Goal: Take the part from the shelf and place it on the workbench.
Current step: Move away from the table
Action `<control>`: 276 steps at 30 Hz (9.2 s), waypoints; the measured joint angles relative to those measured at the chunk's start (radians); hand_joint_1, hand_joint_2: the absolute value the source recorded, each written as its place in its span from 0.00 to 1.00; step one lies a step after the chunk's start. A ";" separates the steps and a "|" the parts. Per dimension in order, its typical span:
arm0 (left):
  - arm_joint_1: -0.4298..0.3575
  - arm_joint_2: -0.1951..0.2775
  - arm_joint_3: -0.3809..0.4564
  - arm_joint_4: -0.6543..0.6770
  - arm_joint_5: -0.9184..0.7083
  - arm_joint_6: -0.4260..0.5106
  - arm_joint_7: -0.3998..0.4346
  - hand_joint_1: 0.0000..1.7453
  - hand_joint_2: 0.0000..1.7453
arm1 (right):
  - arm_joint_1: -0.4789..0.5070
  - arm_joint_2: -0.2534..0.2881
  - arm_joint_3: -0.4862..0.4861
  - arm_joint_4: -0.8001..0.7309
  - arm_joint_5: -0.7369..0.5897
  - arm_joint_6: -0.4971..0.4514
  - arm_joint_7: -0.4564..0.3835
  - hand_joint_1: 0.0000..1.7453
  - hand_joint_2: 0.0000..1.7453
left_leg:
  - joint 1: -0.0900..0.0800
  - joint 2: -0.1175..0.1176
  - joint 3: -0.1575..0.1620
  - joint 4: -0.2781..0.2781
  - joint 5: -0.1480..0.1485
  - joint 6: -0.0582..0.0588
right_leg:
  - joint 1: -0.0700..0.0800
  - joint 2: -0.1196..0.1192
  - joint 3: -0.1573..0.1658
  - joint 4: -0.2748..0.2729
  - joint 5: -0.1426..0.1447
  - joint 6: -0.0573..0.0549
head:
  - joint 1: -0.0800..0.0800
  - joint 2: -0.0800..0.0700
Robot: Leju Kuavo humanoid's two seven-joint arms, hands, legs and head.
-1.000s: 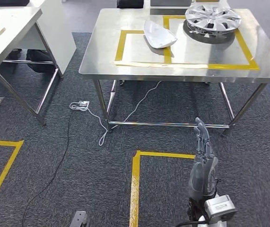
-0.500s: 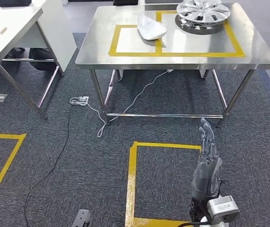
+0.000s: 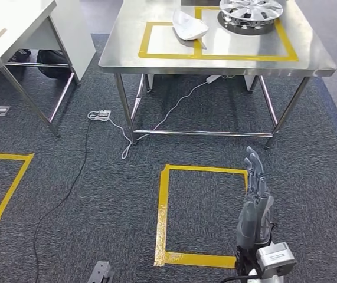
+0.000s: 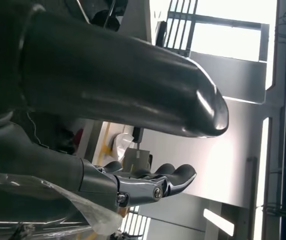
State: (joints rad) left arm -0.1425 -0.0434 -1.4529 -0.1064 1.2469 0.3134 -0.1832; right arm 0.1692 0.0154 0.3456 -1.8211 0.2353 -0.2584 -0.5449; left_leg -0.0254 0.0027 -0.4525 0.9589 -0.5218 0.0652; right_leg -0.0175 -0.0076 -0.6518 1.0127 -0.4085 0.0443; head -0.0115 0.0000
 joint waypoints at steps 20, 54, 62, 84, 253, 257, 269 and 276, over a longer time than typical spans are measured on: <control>0.004 -0.004 0.000 0.000 0.002 0.005 0.000 0.00 0.00 | 0.008 -0.001 0.000 -0.003 0.030 -0.018 0.009 0.00 0.00 | 0.027 -0.011 -0.264 0.304 -0.043 -0.072 | -0.003 -0.039 0.152 -0.041 -0.111 -0.037 | -0.002 0.000; 0.008 -0.003 0.000 0.000 0.002 0.009 0.000 0.00 0.00 | 0.012 -0.002 0.008 -0.003 0.028 -0.022 0.013 0.00 0.00 | 0.040 0.010 -0.184 0.207 0.009 -0.087 | -0.012 -0.071 0.139 -0.030 -0.099 -0.022 | -0.016 0.000; 0.009 -0.006 0.000 0.000 0.002 0.008 0.000 0.00 0.00 | 0.009 -0.002 0.008 -0.003 0.029 -0.023 0.012 0.00 0.00 | 0.024 0.026 -0.127 0.053 0.050 -0.028 | -0.011 -0.074 0.126 0.014 -0.144 0.024 | -0.011 0.000; 0.008 -0.003 0.000 0.000 0.002 0.007 0.000 0.00 0.00 | 0.022 -0.003 0.006 -0.006 0.031 -0.030 0.013 0.00 0.00 | 0.034 -0.006 -0.237 0.273 -0.019 -0.079 | -0.002 -0.055 0.132 -0.028 -0.100 -0.031 | -0.008 0.000; 0.016 0.006 -0.001 0.000 0.078 0.008 -0.003 0.00 0.00 | 0.068 -0.031 -0.004 -0.064 0.070 -0.112 0.011 0.00 0.00 | 0.024 -0.037 -0.122 0.031 0.080 -0.040 | -0.001 0.005 -0.014 0.274 -0.238 0.004 | 0.014 0.000; 0.015 0.002 -0.001 0.000 0.078 0.010 -0.003 0.00 0.00 | 0.075 -0.036 -0.018 -0.072 0.065 -0.116 0.010 0.00 0.00 | 0.025 -0.095 -0.121 0.040 0.075 -0.052 | -0.010 0.063 0.077 0.045 -0.104 0.004 | 0.015 0.000; 0.015 0.004 -0.001 0.000 0.094 0.010 -0.006 0.00 0.00 | 0.119 -0.037 -0.049 -0.105 0.133 -0.194 -0.009 0.00 0.00 | 0.032 -0.015 -0.252 0.307 -0.018 -0.095 | -0.005 0.005 0.116 0.001 -0.102 -0.036 | 0.004 0.000; 0.017 0.002 -0.001 0.000 0.095 0.010 -0.006 0.00 0.00 | 0.132 -0.037 -0.059 -0.115 0.158 -0.215 -0.011 0.00 0.00 | 0.023 -0.009 -0.128 0.044 0.076 -0.080 | 0.003 -0.001 0.118 0.002 -0.113 -0.027 | 0.006 0.000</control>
State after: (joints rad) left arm -0.1259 -0.0409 -1.4534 -0.1068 1.3422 0.3230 -0.1896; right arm 0.3008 -0.0217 0.2864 -1.9356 0.3938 -0.4738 -0.5555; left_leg -0.0023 -0.0065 -0.5800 1.0033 -0.4458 -0.0147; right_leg -0.0144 -0.0082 -0.5339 1.0149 -0.5219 0.0169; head -0.0053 0.0000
